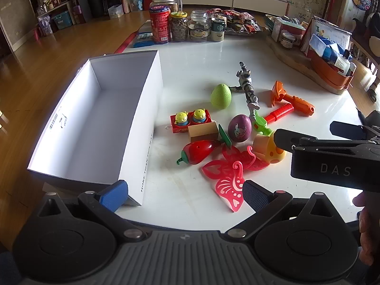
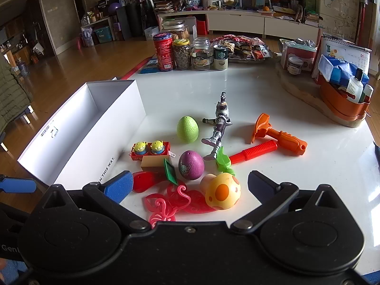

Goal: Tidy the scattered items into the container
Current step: 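Move the right tool down onto the yellow spotted ball and close it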

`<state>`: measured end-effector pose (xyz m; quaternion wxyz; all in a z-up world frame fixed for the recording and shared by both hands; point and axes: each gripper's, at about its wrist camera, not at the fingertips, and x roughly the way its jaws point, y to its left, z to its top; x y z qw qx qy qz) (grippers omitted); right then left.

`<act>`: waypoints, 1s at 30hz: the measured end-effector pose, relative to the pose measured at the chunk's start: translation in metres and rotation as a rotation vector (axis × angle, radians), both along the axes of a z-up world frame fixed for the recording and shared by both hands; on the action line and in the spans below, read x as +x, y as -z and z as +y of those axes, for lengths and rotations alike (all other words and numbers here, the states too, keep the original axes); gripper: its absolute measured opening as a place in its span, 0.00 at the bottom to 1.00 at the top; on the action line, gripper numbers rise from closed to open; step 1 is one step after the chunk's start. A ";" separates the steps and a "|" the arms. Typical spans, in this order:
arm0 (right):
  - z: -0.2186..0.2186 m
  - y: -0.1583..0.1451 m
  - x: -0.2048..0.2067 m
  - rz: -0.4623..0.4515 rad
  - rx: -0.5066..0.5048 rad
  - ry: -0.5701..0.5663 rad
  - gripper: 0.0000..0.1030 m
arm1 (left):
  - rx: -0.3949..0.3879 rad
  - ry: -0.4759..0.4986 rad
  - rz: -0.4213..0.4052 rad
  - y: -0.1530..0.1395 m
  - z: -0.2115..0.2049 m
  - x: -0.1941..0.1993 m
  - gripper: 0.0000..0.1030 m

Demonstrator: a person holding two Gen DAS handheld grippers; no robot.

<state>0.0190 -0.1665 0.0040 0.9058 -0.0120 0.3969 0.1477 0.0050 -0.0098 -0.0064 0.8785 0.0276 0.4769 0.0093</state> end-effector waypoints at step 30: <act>-0.034 0.014 0.010 0.034 -0.089 0.041 0.97 | -0.027 0.005 0.012 0.020 -0.010 0.003 0.99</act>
